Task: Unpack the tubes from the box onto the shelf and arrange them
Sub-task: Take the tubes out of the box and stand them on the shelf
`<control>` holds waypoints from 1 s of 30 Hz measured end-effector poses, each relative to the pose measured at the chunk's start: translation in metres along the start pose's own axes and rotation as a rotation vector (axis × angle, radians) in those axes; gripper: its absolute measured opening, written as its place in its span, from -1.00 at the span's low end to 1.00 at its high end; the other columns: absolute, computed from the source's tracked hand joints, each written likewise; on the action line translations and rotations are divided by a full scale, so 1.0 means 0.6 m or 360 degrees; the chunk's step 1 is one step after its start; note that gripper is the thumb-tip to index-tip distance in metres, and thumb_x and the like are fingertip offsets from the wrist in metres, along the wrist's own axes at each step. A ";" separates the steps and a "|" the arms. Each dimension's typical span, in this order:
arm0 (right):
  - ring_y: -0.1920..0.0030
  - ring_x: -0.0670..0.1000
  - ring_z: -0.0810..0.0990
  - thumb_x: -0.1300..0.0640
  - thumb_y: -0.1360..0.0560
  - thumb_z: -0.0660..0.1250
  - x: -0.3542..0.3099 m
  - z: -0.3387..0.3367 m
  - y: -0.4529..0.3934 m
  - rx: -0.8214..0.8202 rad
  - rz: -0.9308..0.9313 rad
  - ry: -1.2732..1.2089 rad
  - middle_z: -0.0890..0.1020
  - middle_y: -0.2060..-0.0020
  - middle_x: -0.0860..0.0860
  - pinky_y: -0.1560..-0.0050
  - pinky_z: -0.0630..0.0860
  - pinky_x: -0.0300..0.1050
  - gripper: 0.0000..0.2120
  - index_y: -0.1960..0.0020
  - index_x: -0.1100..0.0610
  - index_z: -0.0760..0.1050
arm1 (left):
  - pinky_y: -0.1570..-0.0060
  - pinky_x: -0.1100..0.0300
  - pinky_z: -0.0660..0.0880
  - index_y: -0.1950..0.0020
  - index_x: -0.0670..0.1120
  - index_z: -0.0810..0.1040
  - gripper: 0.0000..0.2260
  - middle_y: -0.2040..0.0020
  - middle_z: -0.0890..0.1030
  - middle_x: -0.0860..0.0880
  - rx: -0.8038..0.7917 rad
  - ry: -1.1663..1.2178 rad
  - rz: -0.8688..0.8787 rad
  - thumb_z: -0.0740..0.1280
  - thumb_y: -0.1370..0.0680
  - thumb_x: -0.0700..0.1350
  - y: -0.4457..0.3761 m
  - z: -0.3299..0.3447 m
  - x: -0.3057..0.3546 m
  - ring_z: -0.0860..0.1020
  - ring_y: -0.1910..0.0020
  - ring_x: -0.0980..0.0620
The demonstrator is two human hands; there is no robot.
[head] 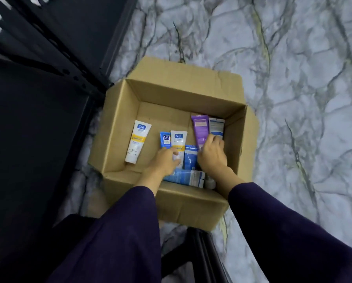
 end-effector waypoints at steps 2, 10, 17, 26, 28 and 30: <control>-0.38 0.22 0.23 0.14 -0.53 0.31 0.007 0.013 -0.003 -0.0027 0.0087 -0.0013 0.23 -0.37 0.25 -0.31 0.38 0.04 -0.43 -0.42 0.25 0.12 | -0.17 0.09 0.43 -0.25 -0.06 0.49 -0.68 -0.26 0.44 -0.11 -0.0210 -0.0095 0.0073 0.37 -0.53 -0.01 0.002 0.034 -0.017 0.45 -0.18 -0.04; -0.18 0.10 0.42 0.22 -0.45 0.37 -0.030 0.023 -0.032 0.0051 -0.0112 -0.0540 0.29 -0.25 0.17 -0.01 0.42 -0.15 -0.42 -0.37 0.14 0.16 | -0.25 0.03 0.36 -0.28 -0.05 0.44 -0.63 -0.26 0.38 -0.06 -0.0289 -0.0364 0.0283 0.39 -0.51 -0.02 -0.002 0.036 -0.023 0.38 -0.27 -0.07; -0.33 0.18 0.34 0.09 -0.47 0.41 -0.040 0.051 -0.054 -0.0135 -0.0068 -0.0432 0.33 -0.33 0.19 -0.27 0.40 0.02 -0.34 -0.42 0.21 0.15 | 0.07 0.10 0.39 -0.16 -0.12 0.27 -0.75 -0.12 0.50 -0.13 0.0036 -0.0309 0.0122 0.26 -0.59 -0.07 0.002 -0.052 -0.071 0.47 0.03 -0.05; -0.27 0.20 0.34 0.02 -0.49 0.35 -0.058 0.081 -0.042 -0.0361 -0.0070 0.0362 0.33 -0.26 0.26 -0.23 0.41 0.01 -0.46 -0.34 0.28 0.30 | -0.18 -0.09 0.47 -0.35 0.01 0.17 -0.61 -0.24 0.42 -0.08 0.0305 0.0258 0.0031 0.24 -0.59 -0.08 0.020 -0.083 -0.100 0.47 -0.19 -0.07; -0.31 0.22 0.29 -0.01 -0.45 0.39 -0.055 0.085 -0.037 -0.0461 -0.0031 0.0249 0.29 -0.29 0.25 -0.25 0.40 0.05 -0.39 -0.36 0.25 0.27 | -0.17 -0.10 0.47 -0.31 0.04 0.18 -0.64 -0.21 0.44 -0.08 0.0360 0.0362 0.0061 0.24 -0.58 -0.07 0.031 -0.096 -0.090 0.49 -0.14 -0.07; -0.33 0.21 0.31 0.02 -0.43 0.41 -0.057 0.078 -0.028 -0.0436 -0.0033 0.0038 0.32 -0.30 0.22 -0.25 0.42 0.07 -0.35 -0.38 0.21 0.21 | -0.14 -0.03 0.48 -0.32 0.01 0.21 -0.65 -0.20 0.47 -0.08 0.0430 0.0466 0.0123 0.24 -0.58 -0.10 0.047 -0.113 -0.074 0.51 -0.12 -0.05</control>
Point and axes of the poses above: each hand's wrist, its own y-axis away from the middle knuckle, its own z-axis out of the palm, x = y × z, the point moved 6 cm from there along -y, towards the middle knuckle
